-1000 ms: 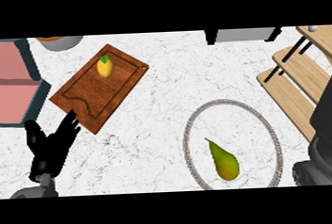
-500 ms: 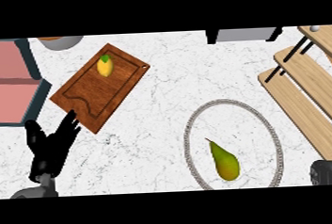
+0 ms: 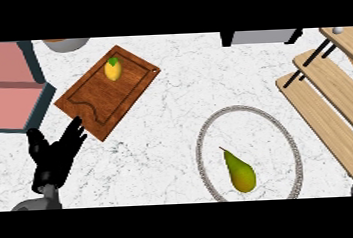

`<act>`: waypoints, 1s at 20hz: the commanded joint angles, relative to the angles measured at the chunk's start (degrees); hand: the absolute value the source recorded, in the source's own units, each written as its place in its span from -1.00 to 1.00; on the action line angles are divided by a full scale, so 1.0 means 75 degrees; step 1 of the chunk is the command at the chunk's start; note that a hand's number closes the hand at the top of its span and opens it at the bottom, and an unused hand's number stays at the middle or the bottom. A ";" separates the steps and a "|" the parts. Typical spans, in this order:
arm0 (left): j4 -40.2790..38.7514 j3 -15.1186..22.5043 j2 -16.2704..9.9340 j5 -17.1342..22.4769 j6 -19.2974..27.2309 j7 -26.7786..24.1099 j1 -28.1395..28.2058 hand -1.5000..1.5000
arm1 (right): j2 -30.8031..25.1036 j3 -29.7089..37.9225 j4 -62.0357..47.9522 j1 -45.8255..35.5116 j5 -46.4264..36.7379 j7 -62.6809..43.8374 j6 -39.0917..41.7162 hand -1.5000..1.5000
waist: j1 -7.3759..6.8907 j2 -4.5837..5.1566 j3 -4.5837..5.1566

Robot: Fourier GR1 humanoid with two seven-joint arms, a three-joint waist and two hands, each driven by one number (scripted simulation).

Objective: Pick the tomato from the placemat and place it in the tiered shelf

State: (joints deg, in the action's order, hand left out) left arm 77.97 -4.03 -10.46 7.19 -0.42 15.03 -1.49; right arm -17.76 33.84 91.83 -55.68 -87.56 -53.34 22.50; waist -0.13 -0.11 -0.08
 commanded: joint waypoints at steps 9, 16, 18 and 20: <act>-0.0074 -0.0014 0.0143 -0.0026 -0.0022 0.0365 -0.0283 0.00 | -0.0944 -0.0119 -0.0760 0.0320 0.1100 0.0061 -0.0690 1.00 | -0.0009 0.0015 0.0012; 0.0061 -0.0066 0.0166 -0.0042 -0.0079 0.0311 -0.0014 0.00 | -0.1362 -0.0247 -0.0806 0.0764 0.1462 0.0063 -0.0171 1.00 | 0.0005 0.0012 0.0013; -0.0084 -0.0238 0.0063 0.0032 -0.0099 0.0386 -0.0244 0.00 | -0.1365 -0.0428 -0.0295 0.0640 0.1525 -0.0281 0.0440 1.00 | 0.0026 0.0004 0.0015; 0.0092 -0.0374 -0.0217 0.0108 -0.0206 0.0556 -0.0218 0.00 | -0.0672 -0.0080 0.0064 0.0715 0.1347 -0.0541 -0.1445 1.00 | -0.0020 0.0012 0.0010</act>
State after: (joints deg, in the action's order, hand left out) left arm 78.74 -5.45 -10.44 7.13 -1.12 17.89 -2.26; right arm -25.25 32.14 89.30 -50.31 -77.47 -53.39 17.79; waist -0.17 -0.03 0.00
